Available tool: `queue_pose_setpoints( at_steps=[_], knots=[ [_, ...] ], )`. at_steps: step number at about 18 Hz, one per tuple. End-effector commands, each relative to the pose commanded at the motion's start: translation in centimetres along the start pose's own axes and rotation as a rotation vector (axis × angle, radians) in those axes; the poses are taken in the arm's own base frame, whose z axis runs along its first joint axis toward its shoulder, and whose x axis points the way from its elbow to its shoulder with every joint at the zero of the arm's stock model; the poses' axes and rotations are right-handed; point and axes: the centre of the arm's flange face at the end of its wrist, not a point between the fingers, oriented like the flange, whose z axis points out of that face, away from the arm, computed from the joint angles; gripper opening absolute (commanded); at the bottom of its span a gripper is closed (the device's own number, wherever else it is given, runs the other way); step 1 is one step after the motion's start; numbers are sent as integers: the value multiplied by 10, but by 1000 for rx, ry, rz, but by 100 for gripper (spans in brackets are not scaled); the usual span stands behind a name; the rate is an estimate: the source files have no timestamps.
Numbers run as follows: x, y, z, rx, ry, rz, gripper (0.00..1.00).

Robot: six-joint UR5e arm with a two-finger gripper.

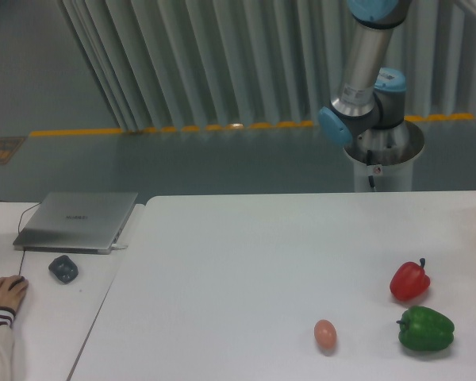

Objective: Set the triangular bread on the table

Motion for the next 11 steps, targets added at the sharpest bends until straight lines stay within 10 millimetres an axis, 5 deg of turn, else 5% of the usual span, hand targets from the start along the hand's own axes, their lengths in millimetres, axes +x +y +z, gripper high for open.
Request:
queue_pose_setpoints(
  at_steps=[3, 6, 11],
  knots=[
    [-1, 2, -11, -7, -14, -1, 3],
    [-3, 3, -25, -15, -29, -1, 3],
    [4, 7, -77, 2, -31, 1, 3]
  ],
)
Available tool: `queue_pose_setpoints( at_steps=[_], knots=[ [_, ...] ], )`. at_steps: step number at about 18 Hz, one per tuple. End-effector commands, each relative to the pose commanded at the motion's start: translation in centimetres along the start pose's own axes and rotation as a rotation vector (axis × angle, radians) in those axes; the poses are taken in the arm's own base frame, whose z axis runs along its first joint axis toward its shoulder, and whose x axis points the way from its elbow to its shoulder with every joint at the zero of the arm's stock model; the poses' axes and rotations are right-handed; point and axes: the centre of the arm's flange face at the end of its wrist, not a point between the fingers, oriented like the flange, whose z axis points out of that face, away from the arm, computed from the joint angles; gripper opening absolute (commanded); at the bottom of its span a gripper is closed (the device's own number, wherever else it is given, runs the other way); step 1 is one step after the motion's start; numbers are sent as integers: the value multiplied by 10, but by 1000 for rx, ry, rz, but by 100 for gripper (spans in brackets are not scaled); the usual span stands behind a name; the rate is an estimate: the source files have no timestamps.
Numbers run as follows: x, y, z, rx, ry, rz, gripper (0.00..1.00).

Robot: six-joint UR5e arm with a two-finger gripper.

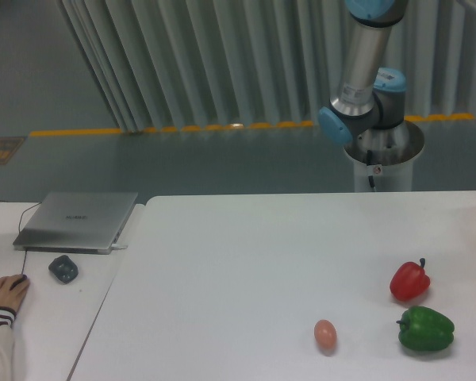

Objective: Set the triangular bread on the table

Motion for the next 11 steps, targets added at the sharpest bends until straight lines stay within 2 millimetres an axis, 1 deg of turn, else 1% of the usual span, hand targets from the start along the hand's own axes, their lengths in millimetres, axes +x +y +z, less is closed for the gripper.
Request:
queue_pose_setpoints(
  at_steps=[2, 3, 5, 6, 8, 9, 11],
  knots=[
    [1, -2, -21, 23, -31, -3, 3],
    [4, -6, -30, 33, -56, -14, 3],
    [-1, -20, -34, 70, -82, -24, 3],
    [-4, -32, -36, 78, -86, -40, 3],
    [-11, -70, -47, 77, -96, -74, 3],
    [-14, -90, -49, 79, -97, -108, 3],
    [-23, -137, -55, 81, -100, -160, 3]
  ],
)
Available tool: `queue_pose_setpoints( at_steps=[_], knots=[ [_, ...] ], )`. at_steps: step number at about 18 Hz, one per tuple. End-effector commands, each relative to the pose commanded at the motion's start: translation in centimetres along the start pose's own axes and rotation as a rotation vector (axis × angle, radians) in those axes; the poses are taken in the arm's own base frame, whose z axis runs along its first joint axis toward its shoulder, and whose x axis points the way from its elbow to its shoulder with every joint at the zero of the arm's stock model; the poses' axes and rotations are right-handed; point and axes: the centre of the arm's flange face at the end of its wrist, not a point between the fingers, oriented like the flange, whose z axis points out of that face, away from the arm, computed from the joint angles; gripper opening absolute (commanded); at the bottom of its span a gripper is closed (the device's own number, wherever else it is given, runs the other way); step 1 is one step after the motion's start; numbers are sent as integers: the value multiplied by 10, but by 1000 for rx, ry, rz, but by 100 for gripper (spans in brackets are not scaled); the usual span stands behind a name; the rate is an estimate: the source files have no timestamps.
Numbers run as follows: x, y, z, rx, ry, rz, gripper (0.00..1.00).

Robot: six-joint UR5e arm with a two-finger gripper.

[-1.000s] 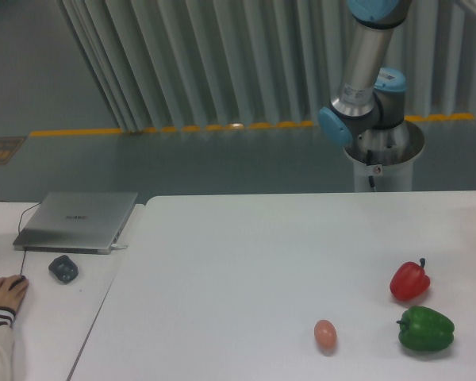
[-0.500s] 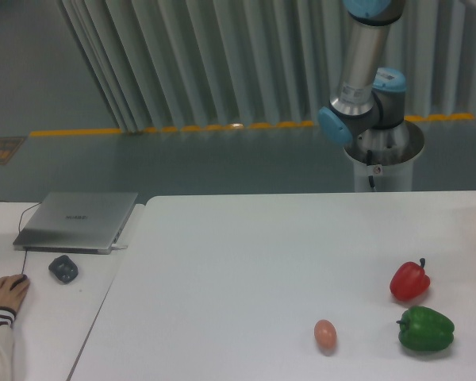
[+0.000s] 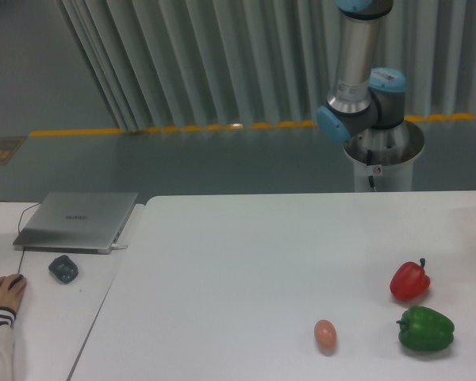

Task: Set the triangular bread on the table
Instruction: 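Carry the held triangular bread in over the red pepper, then lower the bread beside the peppers and open the gripper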

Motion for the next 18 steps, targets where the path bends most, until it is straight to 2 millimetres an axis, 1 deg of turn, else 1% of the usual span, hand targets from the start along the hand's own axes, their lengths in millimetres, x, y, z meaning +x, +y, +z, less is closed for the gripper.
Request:
queue_pose_setpoints(
  at_steps=[2, 4, 6, 10, 11, 12, 13, 14, 15, 16, 18],
  knots=[
    [1, -39, 0, 2, -4, -38, 4],
    [2, -65, 2, 3, -2, -80, 4],
    [3, -80, 4, 11, 0, -95, 4],
    [-3, -99, 15, 31, -9, -123, 4],
    [-4, -101, 15, 32, -14, -125, 4],
    [-4, -109, 17, 32, -13, -112, 7],
    [-4, -110, 19, 30, -11, -109, 27],
    [-5, -111, 20, 30, -8, -106, 75],
    [-5, -112, 22, 29, -14, -97, 100],
    [-5, -112, 20, 28, -31, -96, 100],
    [1, -110, 19, 20, -35, -99, 100]
  ],
)
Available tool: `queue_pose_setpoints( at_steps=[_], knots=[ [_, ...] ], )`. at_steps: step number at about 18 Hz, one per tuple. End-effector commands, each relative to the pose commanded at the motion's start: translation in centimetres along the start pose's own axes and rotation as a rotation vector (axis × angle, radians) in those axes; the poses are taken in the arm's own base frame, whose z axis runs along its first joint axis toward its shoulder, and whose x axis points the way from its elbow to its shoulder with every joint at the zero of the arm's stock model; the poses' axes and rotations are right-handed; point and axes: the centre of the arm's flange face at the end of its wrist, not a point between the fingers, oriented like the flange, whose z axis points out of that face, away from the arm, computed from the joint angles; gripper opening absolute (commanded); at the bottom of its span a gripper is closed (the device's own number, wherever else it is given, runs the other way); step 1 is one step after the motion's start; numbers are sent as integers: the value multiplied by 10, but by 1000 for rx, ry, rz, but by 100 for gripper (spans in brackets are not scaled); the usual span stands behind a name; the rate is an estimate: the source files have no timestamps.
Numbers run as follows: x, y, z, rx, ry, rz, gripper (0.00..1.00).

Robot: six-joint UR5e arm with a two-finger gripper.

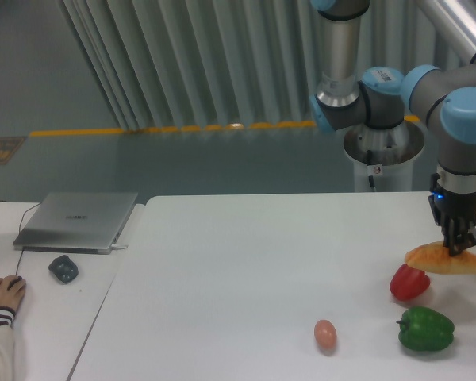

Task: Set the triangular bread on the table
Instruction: 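Lower the bread beside the peppers and open the gripper, then lift the open gripper away from the bread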

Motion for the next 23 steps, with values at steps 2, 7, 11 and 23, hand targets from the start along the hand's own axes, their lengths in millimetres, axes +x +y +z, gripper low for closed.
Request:
queue_pose_setpoints(
  at_steps=[2, 7, 11, 23],
  knots=[
    [-1, 2, -7, 11, -23, -16, 100],
    [5, 20, -36, 17, -52, 19, 100],
    [-5, 48, -46, 1, -21, 11, 100],
    [-23, 123, -29, -14, 73, 196, 100]
  ],
)
